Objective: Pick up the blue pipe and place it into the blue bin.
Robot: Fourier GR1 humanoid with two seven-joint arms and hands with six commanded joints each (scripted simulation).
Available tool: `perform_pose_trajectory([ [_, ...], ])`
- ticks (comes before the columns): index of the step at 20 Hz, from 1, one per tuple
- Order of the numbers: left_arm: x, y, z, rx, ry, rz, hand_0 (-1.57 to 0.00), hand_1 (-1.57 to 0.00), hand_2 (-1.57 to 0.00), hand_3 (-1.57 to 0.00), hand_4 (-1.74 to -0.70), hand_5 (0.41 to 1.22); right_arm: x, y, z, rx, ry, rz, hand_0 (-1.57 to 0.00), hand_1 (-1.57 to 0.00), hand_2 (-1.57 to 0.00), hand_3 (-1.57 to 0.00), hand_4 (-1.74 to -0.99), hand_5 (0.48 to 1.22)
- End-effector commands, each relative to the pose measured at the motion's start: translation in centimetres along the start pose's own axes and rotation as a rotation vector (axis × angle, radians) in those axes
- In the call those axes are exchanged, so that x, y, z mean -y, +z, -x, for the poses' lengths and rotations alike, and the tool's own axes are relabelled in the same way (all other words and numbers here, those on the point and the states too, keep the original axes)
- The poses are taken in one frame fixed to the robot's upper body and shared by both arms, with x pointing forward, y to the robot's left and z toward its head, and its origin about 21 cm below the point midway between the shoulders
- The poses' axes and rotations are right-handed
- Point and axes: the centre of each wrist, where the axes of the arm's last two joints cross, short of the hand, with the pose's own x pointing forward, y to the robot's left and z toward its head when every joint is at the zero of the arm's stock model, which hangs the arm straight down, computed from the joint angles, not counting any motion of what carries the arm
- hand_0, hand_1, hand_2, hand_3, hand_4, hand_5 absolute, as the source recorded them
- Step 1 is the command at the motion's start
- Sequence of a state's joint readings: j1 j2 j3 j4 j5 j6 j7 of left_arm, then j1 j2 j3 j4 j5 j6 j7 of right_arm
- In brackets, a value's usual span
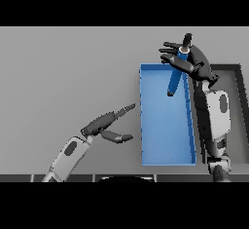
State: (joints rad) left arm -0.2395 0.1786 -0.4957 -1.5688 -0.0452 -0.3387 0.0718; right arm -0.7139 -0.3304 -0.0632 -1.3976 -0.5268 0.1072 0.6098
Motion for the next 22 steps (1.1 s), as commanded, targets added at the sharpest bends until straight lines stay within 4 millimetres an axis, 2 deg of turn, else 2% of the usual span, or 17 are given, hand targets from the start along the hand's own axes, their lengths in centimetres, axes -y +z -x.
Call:
perform_pose_trajectory([
  [1,0.1,-0.1,0.2,0.001,0.000,0.000,0.00,0.00,0.00,0.00,-0.89,0.470,0.4,0.1,1.3,-0.040,-0.007,0.031,-1.57,-1.57,-1.57,-1.57,-1.741,1.120],
  [4,0.3,-0.4,0.2,-0.001,-0.014,0.002,0.00,0.00,0.00,0.00,-0.88,0.463,1.1,0.9,5.4,-0.194,-0.028,0.067,-1.57,-1.57,-1.57,-1.57,-1.741,1.122],
  [8,0.1,-0.5,0.2,-0.002,-0.007,-0.005,0.00,0.00,0.00,0.00,-0.88,0.460,1.4,1.6,9.1,-0.368,-0.004,0.085,-1.57,-1.57,-1.57,-1.57,-1.591,1.114],
  [9,0.4,-0.4,-0.1,0.009,-0.001,0.009,0.00,0.00,0.00,0.00,-0.89,0.457,1.3,1.7,9.9,-0.421,-0.003,0.089,-1.57,-1.57,-1.57,-1.33,-1.599,1.110],
  [10,0.5,-0.3,0.0,0.003,0.000,0.003,0.00,0.00,0.00,0.00,-0.89,0.455,1.6,1.8,10.8,-0.483,-0.008,0.115,-1.56,-1.46,-1.39,-1.12,-1.547,1.133],
  [12,0.4,-0.5,-0.2,-0.004,-0.003,0.005,0.00,0.00,0.00,0.00,-0.89,0.454,1.4,1.8,11.7,-0.590,-0.040,0.127,-1.04,-0.93,-0.89,-0.72,-1.455,1.164],
  [13,0.5,-0.5,-0.2,-0.003,-0.004,0.004,0.00,0.00,0.00,0.00,-0.89,0.453,1.5,1.8,12.0,-0.637,-0.043,0.139,-0.84,-0.75,-0.71,-0.57,-1.392,1.176],
  [15,0.2,-0.4,-0.1,-0.009,-0.007,0.000,0.00,0.00,0.00,0.00,-0.89,0.453,1.1,1.8,11.6,-0.675,-0.001,0.092,-0.53,-0.48,-0.46,-0.37,-1.285,1.141],
  [18,0.2,-0.5,-0.1,-0.016,-0.004,0.001,0.00,0.00,0.00,0.00,-0.89,0.454,0.5,1.6,11.9,-0.709,0.119,0.062,-0.27,-0.24,-0.23,-0.19,-1.179,0.975],
  [20,0.1,-0.5,-0.2,-0.005,-0.003,0.002,0.00,0.00,0.00,0.00,-0.90,0.451,0.5,1.6,12.1,-0.717,0.165,0.058,-0.17,-0.16,-0.15,-0.12,-1.149,0.887],
  [22,0.2,-0.4,-0.4,0.001,-0.005,0.004,0.00,0.00,0.00,0.00,-0.90,0.450,0.3,1.5,13.2,-0.717,0.267,0.052,-0.11,-0.10,-0.09,-0.08,-1.125,0.821],
])
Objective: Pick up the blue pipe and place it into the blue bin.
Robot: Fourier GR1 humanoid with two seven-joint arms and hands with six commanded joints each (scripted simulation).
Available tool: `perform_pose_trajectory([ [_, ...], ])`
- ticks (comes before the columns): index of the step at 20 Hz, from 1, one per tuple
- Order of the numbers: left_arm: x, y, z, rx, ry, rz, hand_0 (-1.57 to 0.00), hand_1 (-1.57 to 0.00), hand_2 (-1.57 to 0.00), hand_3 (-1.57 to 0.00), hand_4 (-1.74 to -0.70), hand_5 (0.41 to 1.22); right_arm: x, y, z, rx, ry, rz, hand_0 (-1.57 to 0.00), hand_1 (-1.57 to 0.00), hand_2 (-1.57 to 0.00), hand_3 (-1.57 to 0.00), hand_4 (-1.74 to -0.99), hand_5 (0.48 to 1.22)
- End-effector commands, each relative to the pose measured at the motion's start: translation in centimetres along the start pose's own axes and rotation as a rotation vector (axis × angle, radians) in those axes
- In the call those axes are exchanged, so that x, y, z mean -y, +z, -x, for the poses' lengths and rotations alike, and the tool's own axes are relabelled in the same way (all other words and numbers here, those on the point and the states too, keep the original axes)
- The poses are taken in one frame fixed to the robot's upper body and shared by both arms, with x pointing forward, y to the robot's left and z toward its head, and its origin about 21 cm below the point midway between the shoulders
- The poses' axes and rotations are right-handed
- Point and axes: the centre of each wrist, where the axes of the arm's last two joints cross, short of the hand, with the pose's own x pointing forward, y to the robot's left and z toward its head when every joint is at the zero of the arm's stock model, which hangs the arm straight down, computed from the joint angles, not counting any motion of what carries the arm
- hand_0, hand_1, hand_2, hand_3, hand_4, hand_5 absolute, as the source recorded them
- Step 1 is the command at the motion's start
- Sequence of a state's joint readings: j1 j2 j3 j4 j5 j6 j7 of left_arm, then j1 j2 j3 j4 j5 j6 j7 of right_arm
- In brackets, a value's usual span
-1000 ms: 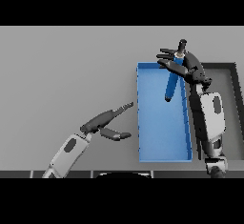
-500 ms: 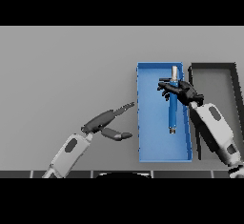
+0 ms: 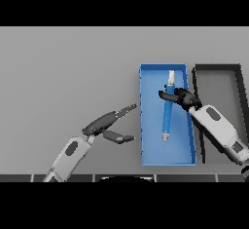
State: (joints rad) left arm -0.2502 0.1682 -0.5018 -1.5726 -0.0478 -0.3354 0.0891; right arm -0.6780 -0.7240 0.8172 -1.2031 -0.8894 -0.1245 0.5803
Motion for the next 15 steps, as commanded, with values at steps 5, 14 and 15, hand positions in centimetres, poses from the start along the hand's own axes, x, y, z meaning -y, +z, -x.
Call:
perform_pose_trajectory([
  [5,0.56,0.02,0.65,-0.012,0.016,-0.007,0.00,0.00,0.00,0.00,-0.91,0.459,0.49,-0.27,0.01,0.019,0.033,0.052,-0.04,-0.03,-0.03,-0.02,-1.122,0.705],
  [14,0.10,-0.14,0.58,-0.011,0.024,-0.006,0.00,0.00,0.00,0.00,-0.92,0.469,0.78,-0.17,0.27,0.037,0.027,0.017,-0.01,-0.01,-0.01,-0.01,-1.129,0.678],
  [15,0.00,-0.06,0.56,-0.009,0.023,-0.007,0.00,0.00,0.00,0.00,-0.92,0.468,0.45,-0.27,0.41,0.045,0.022,0.010,-0.01,-0.01,-0.01,-0.01,-1.129,0.677],
])
